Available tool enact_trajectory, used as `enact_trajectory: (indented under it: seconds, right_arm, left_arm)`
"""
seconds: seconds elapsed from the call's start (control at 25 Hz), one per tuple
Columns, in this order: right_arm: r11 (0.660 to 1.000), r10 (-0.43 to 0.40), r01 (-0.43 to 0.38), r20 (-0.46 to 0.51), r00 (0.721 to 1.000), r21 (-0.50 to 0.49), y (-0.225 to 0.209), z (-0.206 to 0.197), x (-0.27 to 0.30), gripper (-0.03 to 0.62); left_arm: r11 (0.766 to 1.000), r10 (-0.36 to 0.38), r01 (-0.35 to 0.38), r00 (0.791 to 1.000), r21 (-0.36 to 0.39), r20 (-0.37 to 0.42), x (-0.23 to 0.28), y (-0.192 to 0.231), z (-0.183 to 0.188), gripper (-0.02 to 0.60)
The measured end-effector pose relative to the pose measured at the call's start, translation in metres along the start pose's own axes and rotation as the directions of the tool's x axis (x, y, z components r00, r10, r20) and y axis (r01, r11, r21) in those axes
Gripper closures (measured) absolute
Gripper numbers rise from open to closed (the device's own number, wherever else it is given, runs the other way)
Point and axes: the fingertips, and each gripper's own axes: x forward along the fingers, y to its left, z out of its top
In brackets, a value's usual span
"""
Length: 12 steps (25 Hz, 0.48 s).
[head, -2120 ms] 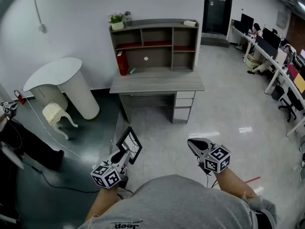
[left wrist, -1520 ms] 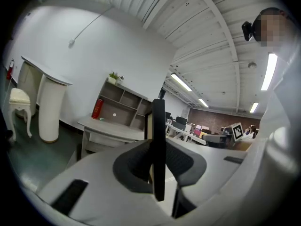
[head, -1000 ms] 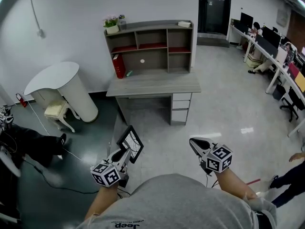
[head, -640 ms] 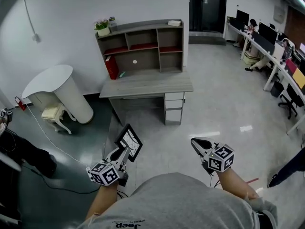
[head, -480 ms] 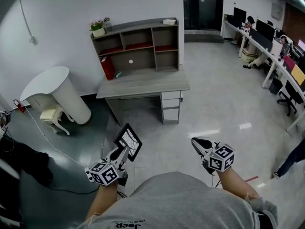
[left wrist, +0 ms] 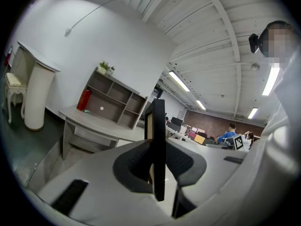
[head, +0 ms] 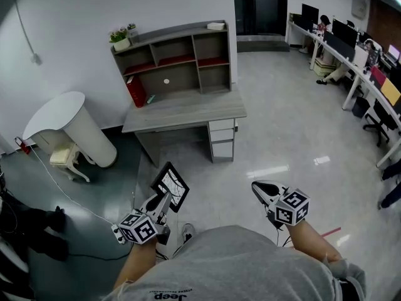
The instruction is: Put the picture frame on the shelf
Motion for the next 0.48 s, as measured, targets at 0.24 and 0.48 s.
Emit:
enact_trajectory:
  seconds: [0.24,0.48]
  right_arm:
    - [0.999,-0.035,0.035,-0.026,0.999,-0.002,-0.011,0.003,0.039,0.582]
    - [0.997,-0.076,0.075,-0.016,0.997,-0.012,-0.02,0.027,0.123,0.582]
  left_arm:
    - [0.999,-0.036,0.036,0.999,-0.029,-0.002,0.022,0.043,0.01,0.495]
    - [0.995,-0.095,0.095,0.995,-0.034,0.0,0.054,0.12,0.043,0.495]
